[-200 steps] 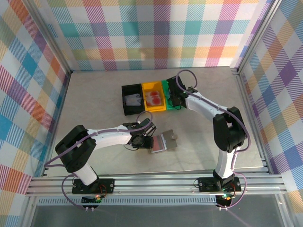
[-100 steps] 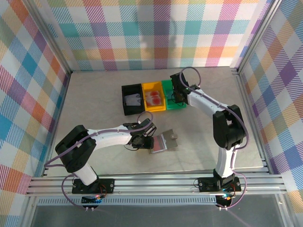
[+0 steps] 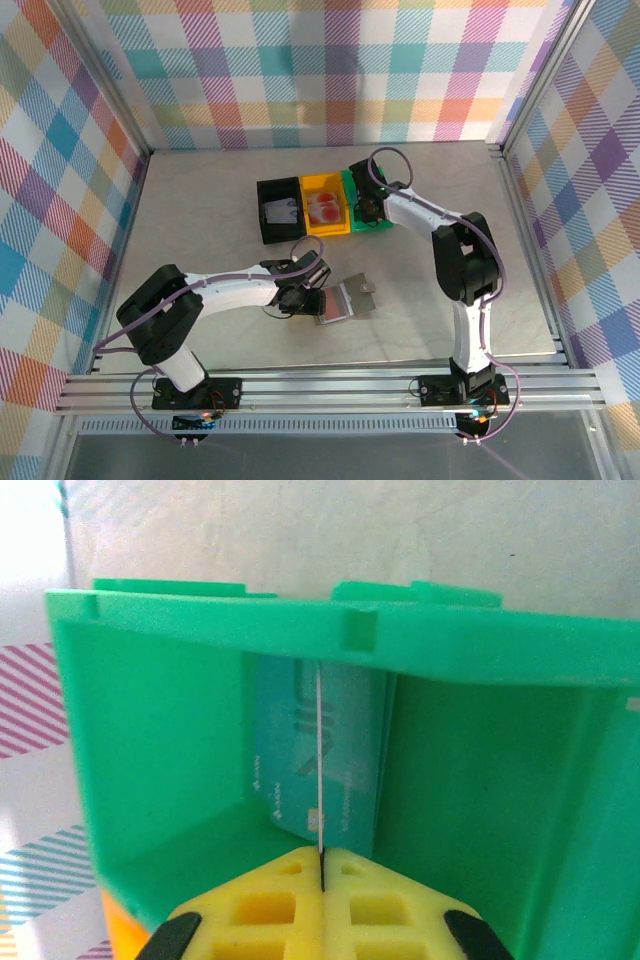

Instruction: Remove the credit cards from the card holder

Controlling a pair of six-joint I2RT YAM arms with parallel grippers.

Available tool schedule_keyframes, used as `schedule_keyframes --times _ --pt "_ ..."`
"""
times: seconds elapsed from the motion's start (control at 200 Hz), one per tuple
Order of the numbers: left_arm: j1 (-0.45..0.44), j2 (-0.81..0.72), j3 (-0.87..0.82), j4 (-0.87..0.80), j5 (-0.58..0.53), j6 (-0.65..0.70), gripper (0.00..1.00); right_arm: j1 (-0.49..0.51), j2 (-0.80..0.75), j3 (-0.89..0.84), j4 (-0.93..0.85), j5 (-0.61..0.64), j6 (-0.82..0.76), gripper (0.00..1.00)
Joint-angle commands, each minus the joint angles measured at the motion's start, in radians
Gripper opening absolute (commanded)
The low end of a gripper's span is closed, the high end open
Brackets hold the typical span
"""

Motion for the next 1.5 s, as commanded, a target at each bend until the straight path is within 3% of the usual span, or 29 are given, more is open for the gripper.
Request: schedule_keyframes --times 0.0,0.585,1.085,1.22,1.495 --pt "-0.015 -0.009 0.002 -0.012 0.023 0.02 0.56 0.002 0.023 0.033 -0.033 0.021 0.029 0.0" --pt "-0.015 -0.05 0.0 -0.054 0.004 0.035 0.56 0.003 0.085 -0.026 0.1 0.023 -0.003 0.0" --pt "-0.013 -0.053 0.008 -0.064 0.001 0.045 0.56 0.009 0.077 -0.043 0.078 -0.008 0.012 0.0" --pt "-0.013 -0.055 0.009 -0.062 0.001 0.045 0.57 0.011 0.057 -0.057 0.113 -0.026 -0.016 0.28" --pt "-0.013 -0.07 -0.004 -0.061 -0.006 0.044 0.57 0.01 -0.012 -0.101 0.172 -0.036 -0.057 0.46"
